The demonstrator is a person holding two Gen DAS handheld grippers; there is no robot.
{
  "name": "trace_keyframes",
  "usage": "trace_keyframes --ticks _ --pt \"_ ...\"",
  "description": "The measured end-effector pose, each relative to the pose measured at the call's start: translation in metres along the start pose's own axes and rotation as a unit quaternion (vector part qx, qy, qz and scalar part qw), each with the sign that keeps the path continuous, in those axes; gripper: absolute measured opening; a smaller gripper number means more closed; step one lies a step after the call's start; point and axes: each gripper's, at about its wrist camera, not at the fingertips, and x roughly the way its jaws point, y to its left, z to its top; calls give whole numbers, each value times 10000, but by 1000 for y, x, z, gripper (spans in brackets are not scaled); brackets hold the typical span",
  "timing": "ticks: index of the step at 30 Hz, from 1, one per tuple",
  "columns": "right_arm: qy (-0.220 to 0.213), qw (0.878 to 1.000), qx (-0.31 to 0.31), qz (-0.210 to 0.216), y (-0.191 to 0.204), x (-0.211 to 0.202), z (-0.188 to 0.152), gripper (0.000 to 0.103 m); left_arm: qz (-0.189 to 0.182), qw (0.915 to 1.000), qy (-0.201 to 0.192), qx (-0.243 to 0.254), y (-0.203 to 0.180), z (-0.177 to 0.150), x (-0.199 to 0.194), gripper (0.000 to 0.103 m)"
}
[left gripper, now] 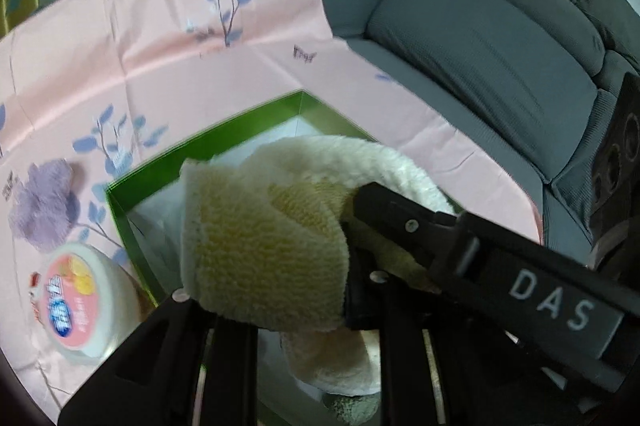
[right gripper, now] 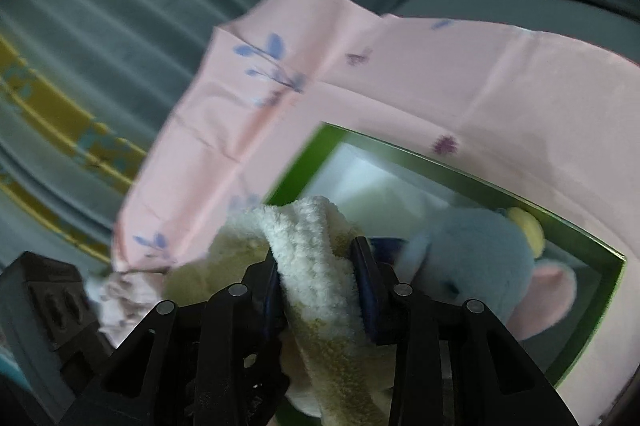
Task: Organize soft objects
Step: 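Carry the knit cloth into the green box and open the right gripper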
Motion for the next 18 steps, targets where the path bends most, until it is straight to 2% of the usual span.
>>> trace_keyframes --ticks 1,3,8,12,15,18 --pt "18 9999 -44 -165 0 2 0 34 -29 10000 44 -52 1 -2 3 19" --pt "69 9997 -31 -217 -2 3 0 34 -64 9999 51 -132 2 -4 6 22" --pt "52 9987 -40 -506 -3 1 -2 34 60 9999 61 -126 2 -5 5 51" --pt "64 9997 81 -219 -9 -9 1 34 -23 9993 82 -375 8 -5 -7 66" --pt "-105 9998 64 -179 -8 -21 3 44 -210 9989 -78 -420 8 -4 -25 75" --pt "-383 9992 -40 -126 -4 -40 4 60 -309 9982 -316 -394 6 -3 -50 84"
